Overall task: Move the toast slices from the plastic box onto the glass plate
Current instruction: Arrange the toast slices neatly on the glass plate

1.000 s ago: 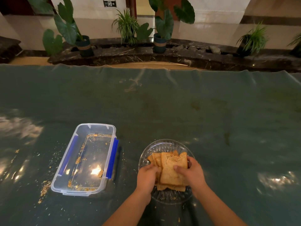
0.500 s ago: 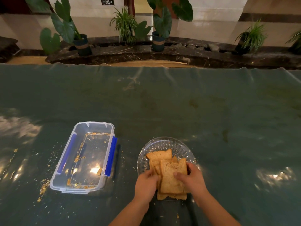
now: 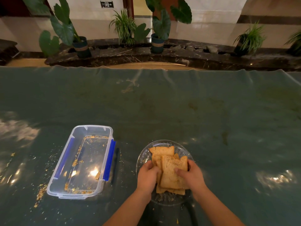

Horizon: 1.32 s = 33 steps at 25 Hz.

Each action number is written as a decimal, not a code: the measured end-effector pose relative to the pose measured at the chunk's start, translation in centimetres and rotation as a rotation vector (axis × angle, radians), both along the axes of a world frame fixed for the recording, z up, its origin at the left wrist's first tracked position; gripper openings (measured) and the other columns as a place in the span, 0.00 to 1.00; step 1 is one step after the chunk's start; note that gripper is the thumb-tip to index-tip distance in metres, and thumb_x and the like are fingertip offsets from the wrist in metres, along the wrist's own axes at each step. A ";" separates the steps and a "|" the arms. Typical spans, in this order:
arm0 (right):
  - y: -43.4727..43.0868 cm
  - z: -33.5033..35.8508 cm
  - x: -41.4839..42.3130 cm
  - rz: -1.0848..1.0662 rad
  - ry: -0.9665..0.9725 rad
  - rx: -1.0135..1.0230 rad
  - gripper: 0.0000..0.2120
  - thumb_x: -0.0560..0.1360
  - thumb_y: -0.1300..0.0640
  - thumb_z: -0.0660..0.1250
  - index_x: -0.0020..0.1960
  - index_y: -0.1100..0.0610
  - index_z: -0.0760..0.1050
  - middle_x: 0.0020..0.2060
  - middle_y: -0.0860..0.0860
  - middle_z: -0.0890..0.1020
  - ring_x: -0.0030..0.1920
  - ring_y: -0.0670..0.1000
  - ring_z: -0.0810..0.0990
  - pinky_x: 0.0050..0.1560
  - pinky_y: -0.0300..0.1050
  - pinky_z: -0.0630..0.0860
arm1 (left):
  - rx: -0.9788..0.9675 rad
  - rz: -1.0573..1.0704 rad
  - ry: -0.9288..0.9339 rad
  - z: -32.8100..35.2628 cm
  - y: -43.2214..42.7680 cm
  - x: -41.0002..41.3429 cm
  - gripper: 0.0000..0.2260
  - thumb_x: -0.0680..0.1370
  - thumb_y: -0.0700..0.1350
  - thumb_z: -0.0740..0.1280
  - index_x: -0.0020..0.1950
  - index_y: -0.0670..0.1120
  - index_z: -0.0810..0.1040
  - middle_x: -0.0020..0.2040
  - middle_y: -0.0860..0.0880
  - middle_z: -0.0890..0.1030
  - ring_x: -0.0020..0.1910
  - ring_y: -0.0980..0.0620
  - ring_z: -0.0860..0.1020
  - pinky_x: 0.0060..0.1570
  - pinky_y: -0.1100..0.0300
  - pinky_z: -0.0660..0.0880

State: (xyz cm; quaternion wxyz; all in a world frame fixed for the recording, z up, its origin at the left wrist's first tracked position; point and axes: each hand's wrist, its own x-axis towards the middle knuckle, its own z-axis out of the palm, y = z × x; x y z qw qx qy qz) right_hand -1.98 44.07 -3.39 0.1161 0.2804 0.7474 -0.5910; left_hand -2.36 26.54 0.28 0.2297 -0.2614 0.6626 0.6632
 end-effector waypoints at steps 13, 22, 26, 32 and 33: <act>0.2 0.8 3.4 -0.036 0.085 -0.054 0.16 0.68 0.60 0.78 0.52 0.49 0.79 0.44 0.46 0.87 0.42 0.44 0.86 0.34 0.39 0.82 | 0.026 0.124 0.013 0.0 0.0 3.8 0.18 0.75 0.34 0.63 0.50 0.57 0.81 0.45 0.53 0.86 0.44 0.56 0.84 0.36 0.63 0.79; -0.9 0.4 3.4 0.053 0.013 0.137 0.15 0.70 0.57 0.76 0.48 0.43 0.73 0.43 0.40 0.82 0.42 0.38 0.79 0.33 0.32 0.72 | -0.140 -0.091 0.089 -0.4 0.2 3.8 0.10 0.73 0.36 0.62 0.48 0.45 0.82 0.49 0.38 0.83 0.51 0.38 0.81 0.52 0.38 0.78; -0.9 0.0 2.9 0.063 -0.001 0.173 0.15 0.70 0.56 0.76 0.52 0.46 0.74 0.44 0.41 0.81 0.43 0.39 0.79 0.36 0.37 0.74 | -0.141 -0.078 0.114 -0.9 0.3 3.5 0.11 0.73 0.35 0.61 0.47 0.43 0.82 0.48 0.35 0.82 0.42 0.42 0.80 0.44 0.45 0.78; -0.4 0.4 2.0 0.067 0.000 0.201 0.12 0.69 0.58 0.76 0.46 0.46 0.75 0.41 0.43 0.83 0.41 0.44 0.81 0.35 0.40 0.74 | -0.180 -0.169 0.121 -0.9 0.3 3.1 0.08 0.74 0.41 0.64 0.45 0.47 0.83 0.48 0.41 0.82 0.47 0.44 0.81 0.49 0.43 0.78; -0.4 0.5 2.0 0.076 -0.006 0.217 0.12 0.69 0.57 0.76 0.46 0.46 0.74 0.41 0.43 0.83 0.41 0.43 0.80 0.35 0.40 0.73 | -0.201 -0.175 0.126 -1.1 0.2 3.1 0.07 0.74 0.41 0.64 0.43 0.47 0.83 0.47 0.41 0.82 0.46 0.43 0.81 0.48 0.43 0.78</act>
